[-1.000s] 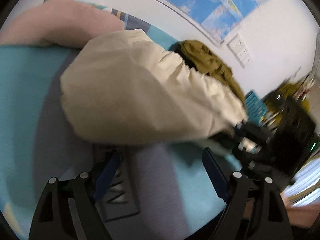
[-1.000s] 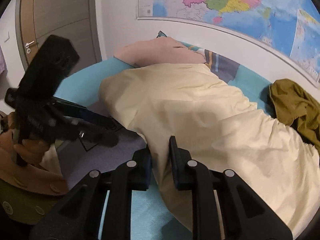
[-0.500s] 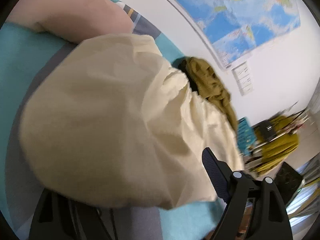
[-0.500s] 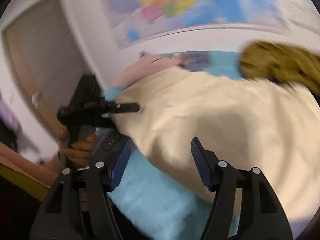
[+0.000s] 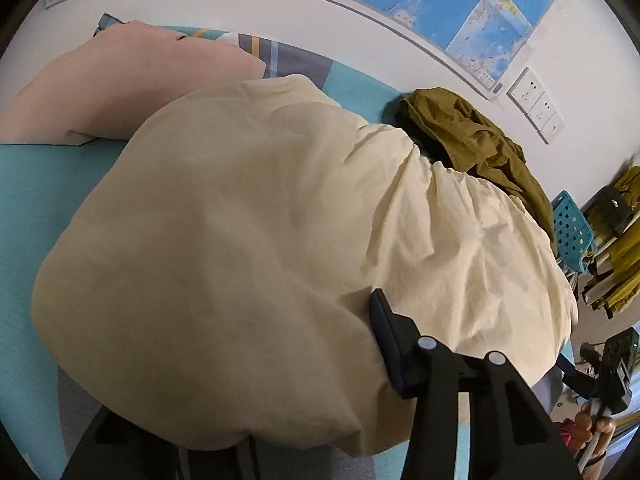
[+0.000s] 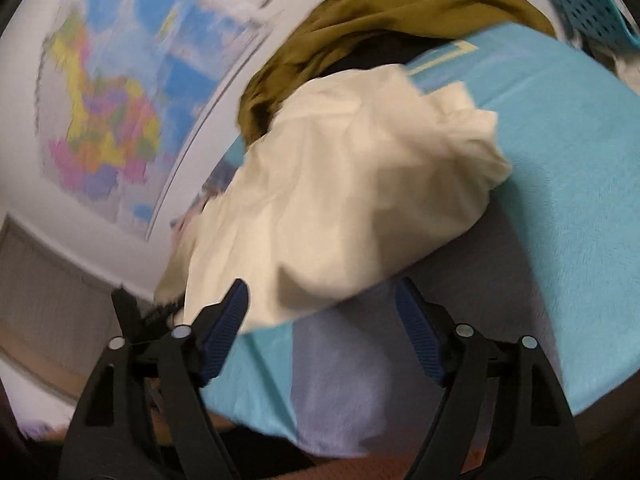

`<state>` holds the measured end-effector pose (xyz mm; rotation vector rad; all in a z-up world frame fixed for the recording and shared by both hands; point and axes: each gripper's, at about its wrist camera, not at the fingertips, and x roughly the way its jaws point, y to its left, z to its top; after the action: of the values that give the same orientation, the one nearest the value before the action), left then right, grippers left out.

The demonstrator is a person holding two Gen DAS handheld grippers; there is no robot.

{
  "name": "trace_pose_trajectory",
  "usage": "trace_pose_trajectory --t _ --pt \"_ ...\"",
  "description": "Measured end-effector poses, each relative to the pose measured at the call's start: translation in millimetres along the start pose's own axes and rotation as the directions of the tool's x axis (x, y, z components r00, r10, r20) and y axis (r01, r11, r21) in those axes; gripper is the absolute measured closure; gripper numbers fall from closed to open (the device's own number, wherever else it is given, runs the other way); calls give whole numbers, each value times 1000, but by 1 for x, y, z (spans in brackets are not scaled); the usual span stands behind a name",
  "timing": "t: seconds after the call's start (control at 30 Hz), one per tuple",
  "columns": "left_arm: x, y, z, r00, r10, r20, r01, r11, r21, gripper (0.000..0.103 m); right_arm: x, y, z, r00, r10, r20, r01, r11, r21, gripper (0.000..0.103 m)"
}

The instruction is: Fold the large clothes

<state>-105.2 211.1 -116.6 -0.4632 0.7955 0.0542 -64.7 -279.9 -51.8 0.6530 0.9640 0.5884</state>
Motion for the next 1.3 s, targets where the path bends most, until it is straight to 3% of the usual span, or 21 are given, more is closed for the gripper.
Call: trace_pose_trajectory --t 0.23,0.4,0.77,0.83,0.93,1.0,1.07,1.13,1.17,1.3 --pt "0 -1 -1 1000 9 0 -9 1000 3 52 23 2 8 995 -75 66 75 997 1 24" --pt "4 -13 0 999 39 -6 -39 999 37 40 37 7 18 985 -122 123 123 992 0 15" --pt "17 -29 5 993 117 14 -118 990 77 21 67 24 43 980 -132 147 141 988 -58 16" --pt "20 -30 6 993 112 23 -114 990 83 17 72 26 43 979 -141 145 154 985 -81 24" --pt "23 -31 8 991 127 31 -129 988 81 17 76 24 45 983 -125 134 137 987 -86 51" --pt "23 -31 9 989 142 34 -144 987 75 26 77 22 47 989 -91 117 101 992 -79 65" --pt "22 -31 11 989 145 33 -147 987 66 38 78 23 48 990 -78 113 87 993 -80 66" --pt "22 -29 13 990 141 28 -142 988 62 41 81 23 49 994 -64 93 72 994 -77 58" --pt "23 -30 13 989 142 29 -144 988 63 42 84 21 50 996 -45 80 50 997 -64 50" --pt "27 -34 14 987 158 30 -161 983 84 33 93 27 53 995 -54 85 61 995 -84 45"
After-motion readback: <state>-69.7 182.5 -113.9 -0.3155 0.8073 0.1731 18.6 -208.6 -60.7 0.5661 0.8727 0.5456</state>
